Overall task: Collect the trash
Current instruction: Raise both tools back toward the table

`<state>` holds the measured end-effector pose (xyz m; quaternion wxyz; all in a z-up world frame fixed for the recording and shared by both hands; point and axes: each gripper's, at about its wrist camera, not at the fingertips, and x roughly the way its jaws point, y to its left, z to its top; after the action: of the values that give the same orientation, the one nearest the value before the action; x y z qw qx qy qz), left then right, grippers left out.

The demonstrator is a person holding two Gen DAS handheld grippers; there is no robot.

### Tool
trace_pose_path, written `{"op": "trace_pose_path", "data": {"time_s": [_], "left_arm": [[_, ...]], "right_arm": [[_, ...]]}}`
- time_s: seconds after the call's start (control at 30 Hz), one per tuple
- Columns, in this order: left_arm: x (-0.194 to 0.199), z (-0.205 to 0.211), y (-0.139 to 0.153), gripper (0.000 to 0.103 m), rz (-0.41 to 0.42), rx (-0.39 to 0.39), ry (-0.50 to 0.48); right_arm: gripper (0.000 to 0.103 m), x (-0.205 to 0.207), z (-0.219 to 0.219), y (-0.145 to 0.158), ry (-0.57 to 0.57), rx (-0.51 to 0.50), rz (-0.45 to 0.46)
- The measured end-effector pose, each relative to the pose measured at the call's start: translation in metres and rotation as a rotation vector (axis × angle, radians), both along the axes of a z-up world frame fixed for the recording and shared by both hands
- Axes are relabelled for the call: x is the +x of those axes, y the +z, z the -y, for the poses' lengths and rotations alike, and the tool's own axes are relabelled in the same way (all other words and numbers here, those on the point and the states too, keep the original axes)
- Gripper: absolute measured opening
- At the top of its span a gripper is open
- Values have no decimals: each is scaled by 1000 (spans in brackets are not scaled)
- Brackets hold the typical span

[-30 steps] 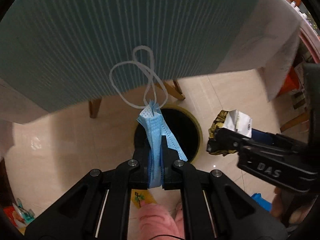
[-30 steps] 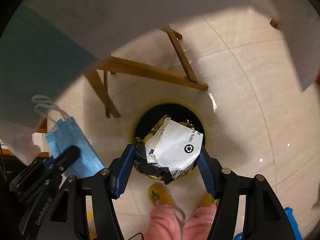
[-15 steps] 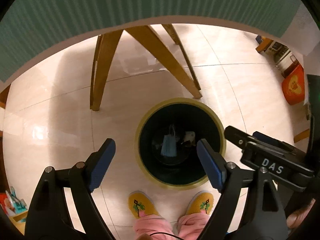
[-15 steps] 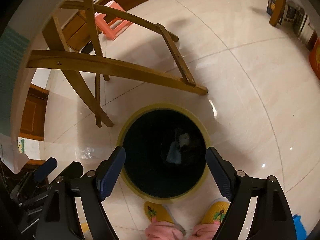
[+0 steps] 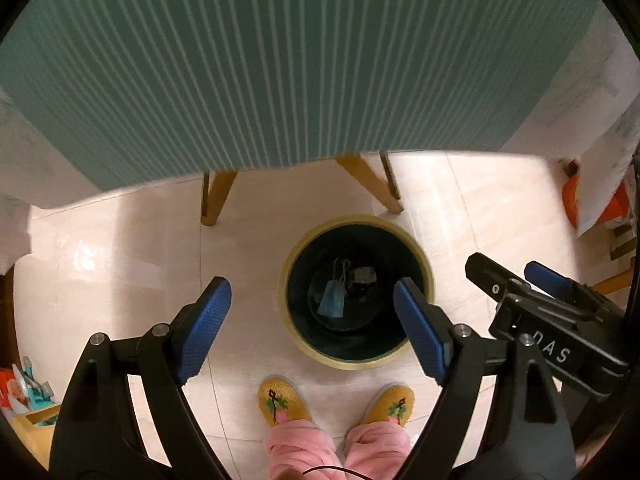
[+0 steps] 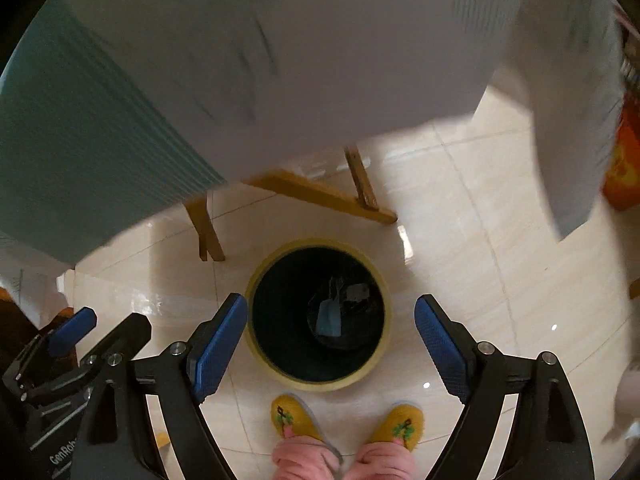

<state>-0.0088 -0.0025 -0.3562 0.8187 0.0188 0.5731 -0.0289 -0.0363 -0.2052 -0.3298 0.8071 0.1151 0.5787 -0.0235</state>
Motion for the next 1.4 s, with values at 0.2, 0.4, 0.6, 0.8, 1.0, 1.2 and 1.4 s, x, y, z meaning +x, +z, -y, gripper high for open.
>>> {"op": "trace_pose_path", "data": {"time_s": [0.2,0.4,0.6,0.8,1.0,1.2,1.4], "left_arm": [[-10,-2,73,81,30,-9,38],[-21,-1,160,81,68,13,31],[-26,-5,254,81,159,31,21],[-31,-13,345,81,299,59,25],[-32,-14,414,81,438,110,64],[-15,-30,448,81,484,120,96],[25,-60,444,81,472,95,124]], "right_arm": [[88,-7,-5,93,69,-40,46],[88,-13,-14,189,158,-80,117],[88,-21,-20,271,178,-27,221],[89,-25,-39,348,240,-10,372],[89,-7,-50,402,279,9,472],[90,26,-71,428,310,-3,524],[90,76,-103,424,345,-39,516]]}}
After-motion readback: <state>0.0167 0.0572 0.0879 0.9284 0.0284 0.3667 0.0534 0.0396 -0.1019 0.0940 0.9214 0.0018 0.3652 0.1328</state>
